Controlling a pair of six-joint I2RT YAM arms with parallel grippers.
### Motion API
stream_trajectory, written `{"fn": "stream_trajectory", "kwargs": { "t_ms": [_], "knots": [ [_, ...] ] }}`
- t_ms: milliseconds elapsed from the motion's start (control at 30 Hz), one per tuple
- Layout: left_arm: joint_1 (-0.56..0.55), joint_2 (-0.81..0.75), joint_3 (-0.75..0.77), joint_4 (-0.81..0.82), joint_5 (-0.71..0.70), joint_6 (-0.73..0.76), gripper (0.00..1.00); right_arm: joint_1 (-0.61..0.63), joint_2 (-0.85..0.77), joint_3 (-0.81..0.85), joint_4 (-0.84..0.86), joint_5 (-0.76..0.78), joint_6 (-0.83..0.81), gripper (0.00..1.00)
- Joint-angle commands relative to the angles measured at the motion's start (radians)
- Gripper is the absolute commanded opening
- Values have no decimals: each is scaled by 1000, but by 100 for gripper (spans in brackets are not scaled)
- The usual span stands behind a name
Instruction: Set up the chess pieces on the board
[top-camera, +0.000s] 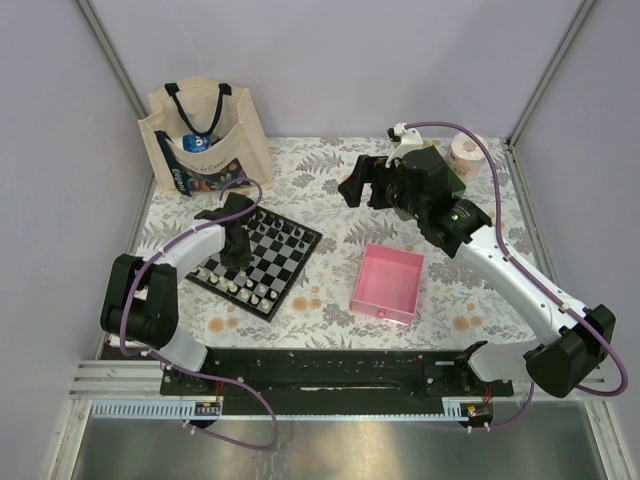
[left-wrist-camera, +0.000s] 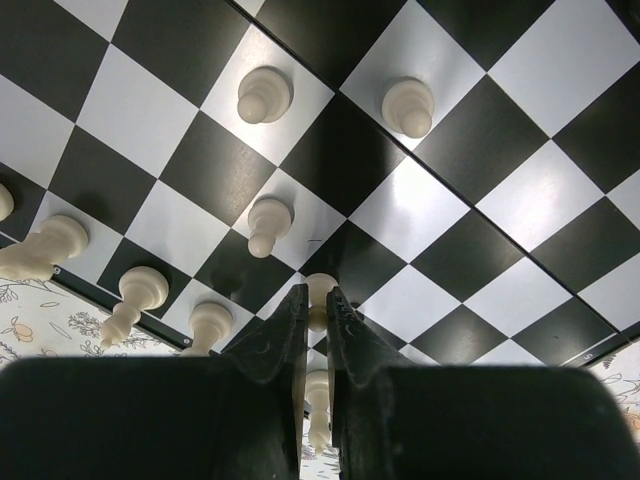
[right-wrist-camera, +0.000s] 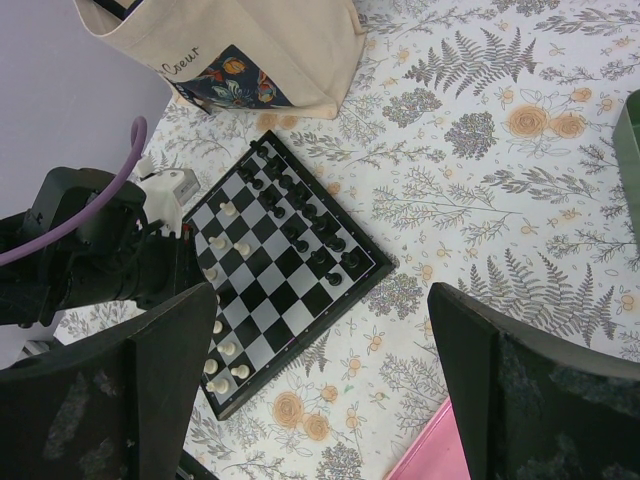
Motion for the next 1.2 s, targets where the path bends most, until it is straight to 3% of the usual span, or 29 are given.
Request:
{"fn": "stream_trajectory", "kwargs": {
  "t_ms": [0,933,1167],
  "knots": [
    [-4,-32,3,-16,-34,-13,3,-8,-20,-5,43,-2,-6,96],
    [-10,-46,-3,-49,-14,1,3,-8,-6,0,53,-11,0,97],
    [-13,-43,-7,-43,-12,-2,23,-8,-8,-3,53,-10,-4,97]
  ]
}}
